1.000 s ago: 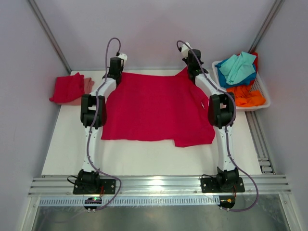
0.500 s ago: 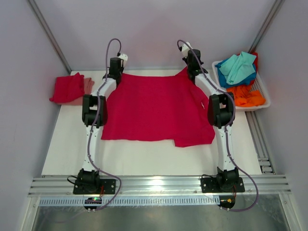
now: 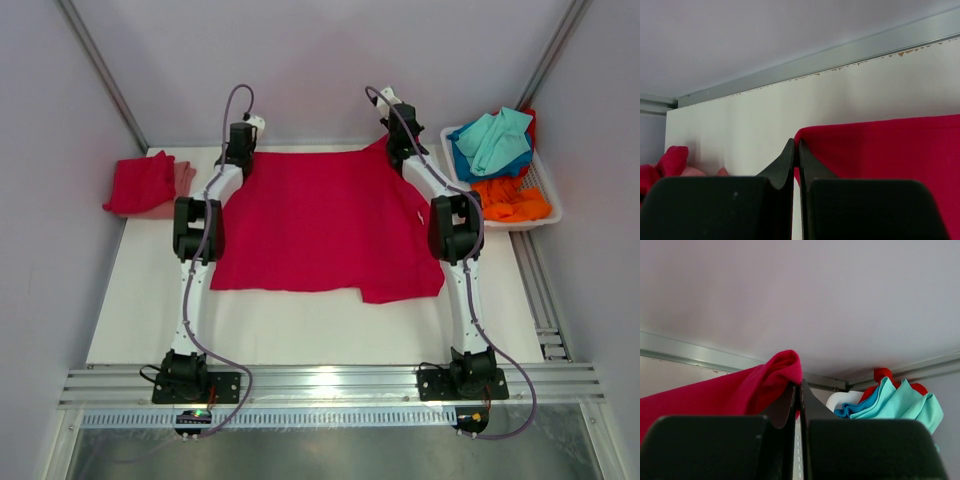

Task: Fold and stack the t-shirts
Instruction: Flatten out the tshirt

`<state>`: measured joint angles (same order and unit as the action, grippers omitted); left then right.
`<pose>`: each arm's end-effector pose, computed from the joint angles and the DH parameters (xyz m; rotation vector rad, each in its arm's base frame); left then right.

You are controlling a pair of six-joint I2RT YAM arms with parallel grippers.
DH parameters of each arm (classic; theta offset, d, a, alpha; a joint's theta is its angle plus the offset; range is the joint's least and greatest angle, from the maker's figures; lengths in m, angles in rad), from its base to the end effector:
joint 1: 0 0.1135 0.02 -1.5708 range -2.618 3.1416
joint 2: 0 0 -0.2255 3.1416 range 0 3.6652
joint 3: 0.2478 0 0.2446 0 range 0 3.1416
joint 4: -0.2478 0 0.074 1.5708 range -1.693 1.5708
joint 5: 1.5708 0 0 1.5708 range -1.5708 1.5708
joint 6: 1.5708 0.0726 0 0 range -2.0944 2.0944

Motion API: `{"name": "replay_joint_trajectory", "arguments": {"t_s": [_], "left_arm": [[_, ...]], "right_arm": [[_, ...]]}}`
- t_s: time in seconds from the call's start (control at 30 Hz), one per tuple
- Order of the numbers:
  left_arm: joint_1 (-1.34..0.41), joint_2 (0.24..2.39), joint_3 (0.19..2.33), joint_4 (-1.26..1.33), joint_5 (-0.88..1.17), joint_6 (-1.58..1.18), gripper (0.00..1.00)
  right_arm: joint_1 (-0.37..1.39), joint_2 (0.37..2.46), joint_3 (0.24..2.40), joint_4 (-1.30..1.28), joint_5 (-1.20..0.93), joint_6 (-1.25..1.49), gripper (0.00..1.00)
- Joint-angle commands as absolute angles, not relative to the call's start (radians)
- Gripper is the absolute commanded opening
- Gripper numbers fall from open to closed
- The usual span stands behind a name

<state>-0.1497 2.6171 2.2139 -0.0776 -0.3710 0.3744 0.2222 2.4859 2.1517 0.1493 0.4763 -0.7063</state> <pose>0.5799 -0.0608 0.1231 0.3047 2.0332 0.5197 0.5717 0.0950 0.2044 -0.4716 1.7354 -0.7663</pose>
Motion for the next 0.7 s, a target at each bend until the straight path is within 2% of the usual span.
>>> {"name": "replay_joint_trajectory", "arguments": {"t_s": [0.0,0.2,0.67], "left_arm": [[-0.121,2.602,2.235,-0.015,-0.414,0.385,0.0],[-0.115,2.563,2.155,0.024,-0.407,0.391,0.0],[-0.114,2.507,2.131,0.021,-0.402,0.37,0.0]], "right_arm": [[0.221,2.503,2.2,0.239,0.506,-0.752,0.03],[0.221,2.514,2.204,0.273,0.506,-0.752,0.03],[0.221,2.453,2.201,0.327,0.555,-0.727,0.03]]}}
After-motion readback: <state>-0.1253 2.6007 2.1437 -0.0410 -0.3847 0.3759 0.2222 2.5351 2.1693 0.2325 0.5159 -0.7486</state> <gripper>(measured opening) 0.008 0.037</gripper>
